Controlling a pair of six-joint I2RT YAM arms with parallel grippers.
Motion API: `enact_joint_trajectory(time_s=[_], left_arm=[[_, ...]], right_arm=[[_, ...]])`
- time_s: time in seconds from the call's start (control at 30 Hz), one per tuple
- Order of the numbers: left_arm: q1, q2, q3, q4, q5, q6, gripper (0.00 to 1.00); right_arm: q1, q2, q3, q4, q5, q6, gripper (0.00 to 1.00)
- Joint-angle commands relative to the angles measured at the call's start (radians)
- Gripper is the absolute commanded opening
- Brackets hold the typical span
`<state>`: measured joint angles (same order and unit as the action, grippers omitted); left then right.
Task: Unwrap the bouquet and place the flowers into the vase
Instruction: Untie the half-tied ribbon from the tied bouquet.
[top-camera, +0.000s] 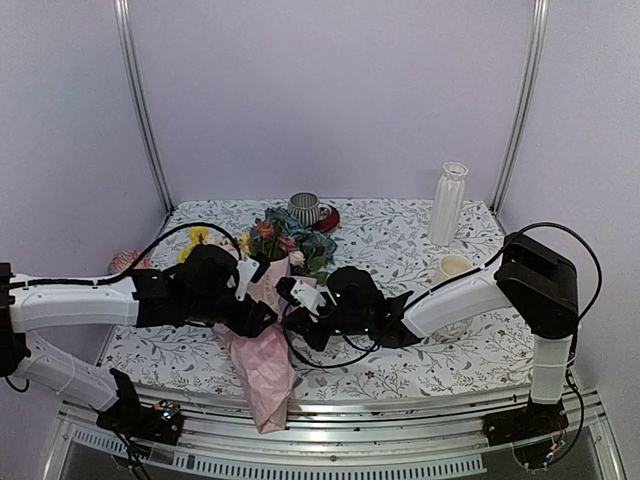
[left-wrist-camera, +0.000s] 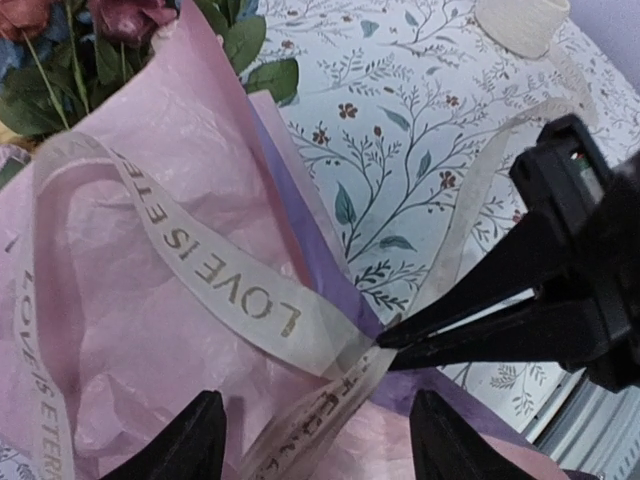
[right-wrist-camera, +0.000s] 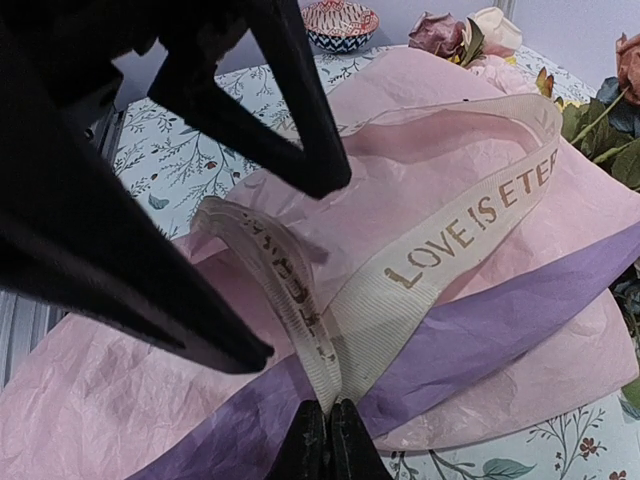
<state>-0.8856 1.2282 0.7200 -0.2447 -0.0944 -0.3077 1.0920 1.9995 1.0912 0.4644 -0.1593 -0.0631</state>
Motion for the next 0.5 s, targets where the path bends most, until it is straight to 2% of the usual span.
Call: enact_joint_trajectory(time_s=[0.0,0.23,0.37,0.47], left_arm=[[-0.034,0.061,0.015,-0.053,0.007,-0.032,0.65],[-0.038,0.059,-0.013,-0.074,-0.079,-0.076,0.61],[-0.037,0.074,-0.019,-0.084,-0.106,-0.088,0.47],[-0.037,0.092,-0.011,-0.114,-0.183,-0.109,0.26]], right_arm=[[0.002,-0.036,-0.012,0.016,-0.005,0.016,0.06],[0.002,-0.036,-0.013,0.019,-0.006,0.017,0.06],[0.002,-0.034,-0.013,0.019,-0.007,0.017,0.07],[0.001,-0.033,-0.013,0.02,-0.007,0.017,0.06]])
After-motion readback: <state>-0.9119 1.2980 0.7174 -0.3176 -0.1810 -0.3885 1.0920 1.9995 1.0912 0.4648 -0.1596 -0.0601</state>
